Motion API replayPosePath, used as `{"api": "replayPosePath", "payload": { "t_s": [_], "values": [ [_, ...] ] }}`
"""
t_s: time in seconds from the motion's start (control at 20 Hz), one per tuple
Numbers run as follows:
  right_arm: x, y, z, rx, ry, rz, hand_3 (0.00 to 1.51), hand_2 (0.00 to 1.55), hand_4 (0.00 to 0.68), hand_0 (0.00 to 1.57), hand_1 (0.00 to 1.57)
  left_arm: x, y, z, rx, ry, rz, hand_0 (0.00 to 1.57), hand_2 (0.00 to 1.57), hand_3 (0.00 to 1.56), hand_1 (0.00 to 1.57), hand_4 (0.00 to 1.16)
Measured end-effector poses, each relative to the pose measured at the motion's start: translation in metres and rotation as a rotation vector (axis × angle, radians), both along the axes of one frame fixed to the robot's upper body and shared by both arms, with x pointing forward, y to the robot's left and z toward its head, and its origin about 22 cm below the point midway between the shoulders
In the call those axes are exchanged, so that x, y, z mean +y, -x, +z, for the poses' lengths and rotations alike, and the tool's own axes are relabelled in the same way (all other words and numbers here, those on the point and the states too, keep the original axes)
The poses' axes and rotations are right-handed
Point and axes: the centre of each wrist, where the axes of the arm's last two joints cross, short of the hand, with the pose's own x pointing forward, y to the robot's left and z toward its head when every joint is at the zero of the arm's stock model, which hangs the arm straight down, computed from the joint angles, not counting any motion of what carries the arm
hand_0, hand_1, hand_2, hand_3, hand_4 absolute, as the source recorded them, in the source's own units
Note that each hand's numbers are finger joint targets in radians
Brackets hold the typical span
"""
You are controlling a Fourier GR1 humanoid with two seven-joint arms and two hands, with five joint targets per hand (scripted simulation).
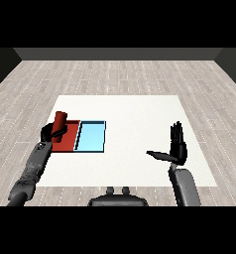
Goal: Pick the red can and put it in the red box
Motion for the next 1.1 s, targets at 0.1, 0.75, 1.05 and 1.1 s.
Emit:
{"api": "replayPosePath", "payload": {
  "t_s": [0.1,0.75,1.05,1.1],
  "values": [
    [0.003,-0.003,-0.006,0.012,0.016,-0.004,0.00,0.00,0.000,0.00,0.00,0.001,-0.001,-0.008,0.048,-0.007,0.013,1.13,1.14,1.31,1.13,0.91],
    [0.005,-0.020,-0.021,0.017,0.064,-0.028,0.00,0.00,0.000,0.00,0.00,-0.004,0.009,-0.044,0.322,-0.023,-0.087,0.00,0.00,0.00,0.00,0.00],
    [-0.001,-0.021,-0.020,0.004,0.053,-0.003,0.00,0.00,0.000,0.00,0.00,0.013,0.006,-0.028,0.324,-0.052,-0.011,0.00,0.00,0.00,0.00,0.00],
    [-0.001,-0.020,-0.018,-0.001,0.050,0.002,0.00,0.00,0.000,0.00,0.00,0.014,0.006,-0.026,0.291,-0.035,-0.002,0.00,0.00,0.00,0.00,0.00]
  ]
}}
